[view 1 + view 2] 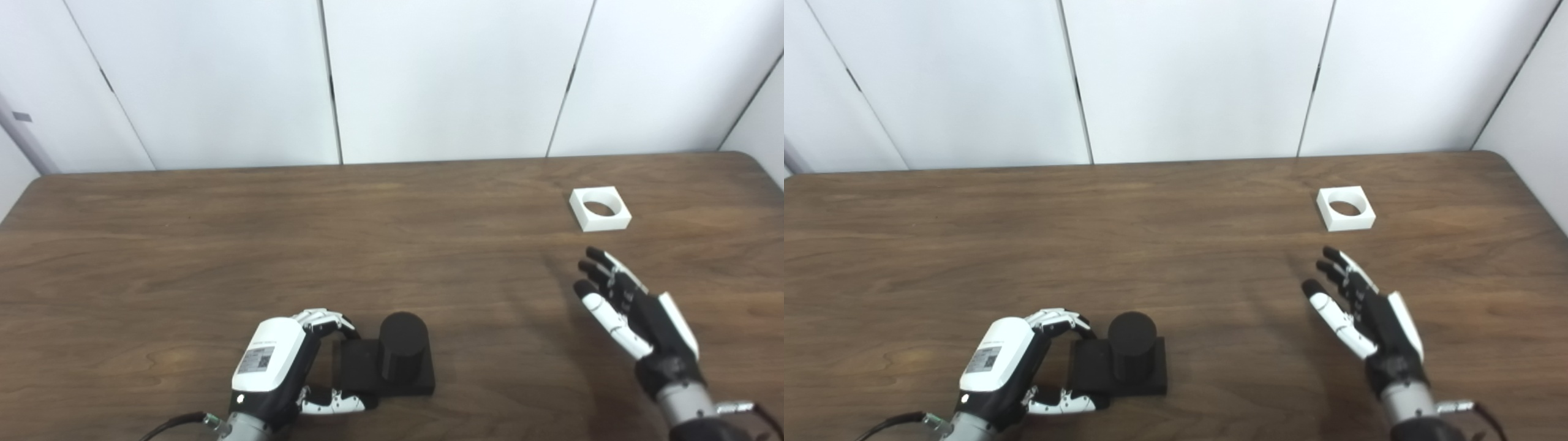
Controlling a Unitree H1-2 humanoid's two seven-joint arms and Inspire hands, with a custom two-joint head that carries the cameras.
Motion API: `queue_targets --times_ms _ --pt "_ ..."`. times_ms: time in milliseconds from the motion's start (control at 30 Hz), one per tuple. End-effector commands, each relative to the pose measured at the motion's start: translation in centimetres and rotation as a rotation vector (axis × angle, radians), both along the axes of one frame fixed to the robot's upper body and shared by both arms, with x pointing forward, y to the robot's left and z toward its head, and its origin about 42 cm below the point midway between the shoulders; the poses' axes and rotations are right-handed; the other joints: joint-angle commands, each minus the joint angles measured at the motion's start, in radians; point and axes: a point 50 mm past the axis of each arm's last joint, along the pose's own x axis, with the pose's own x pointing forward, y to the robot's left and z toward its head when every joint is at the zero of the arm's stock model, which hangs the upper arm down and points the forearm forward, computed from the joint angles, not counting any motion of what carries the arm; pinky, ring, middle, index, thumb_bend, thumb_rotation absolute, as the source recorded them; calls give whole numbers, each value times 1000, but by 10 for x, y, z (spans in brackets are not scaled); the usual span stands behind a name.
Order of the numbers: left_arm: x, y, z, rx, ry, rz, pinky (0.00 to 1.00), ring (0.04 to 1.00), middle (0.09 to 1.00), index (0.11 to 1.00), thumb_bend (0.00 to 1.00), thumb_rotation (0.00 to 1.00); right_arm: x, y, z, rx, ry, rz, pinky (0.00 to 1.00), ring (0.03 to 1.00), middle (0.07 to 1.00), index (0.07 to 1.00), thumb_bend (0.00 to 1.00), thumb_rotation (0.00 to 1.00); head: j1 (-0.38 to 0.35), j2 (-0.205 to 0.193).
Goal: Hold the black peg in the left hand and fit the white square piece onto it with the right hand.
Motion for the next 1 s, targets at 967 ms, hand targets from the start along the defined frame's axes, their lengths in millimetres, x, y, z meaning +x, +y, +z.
queue_targets --times_ms 967 --pt "-13 -4 -22 88 99 -64 730 768 713 486 520 46 204 -81 107 -955 72 159 971 999 943 836 880 149 -132 -48"
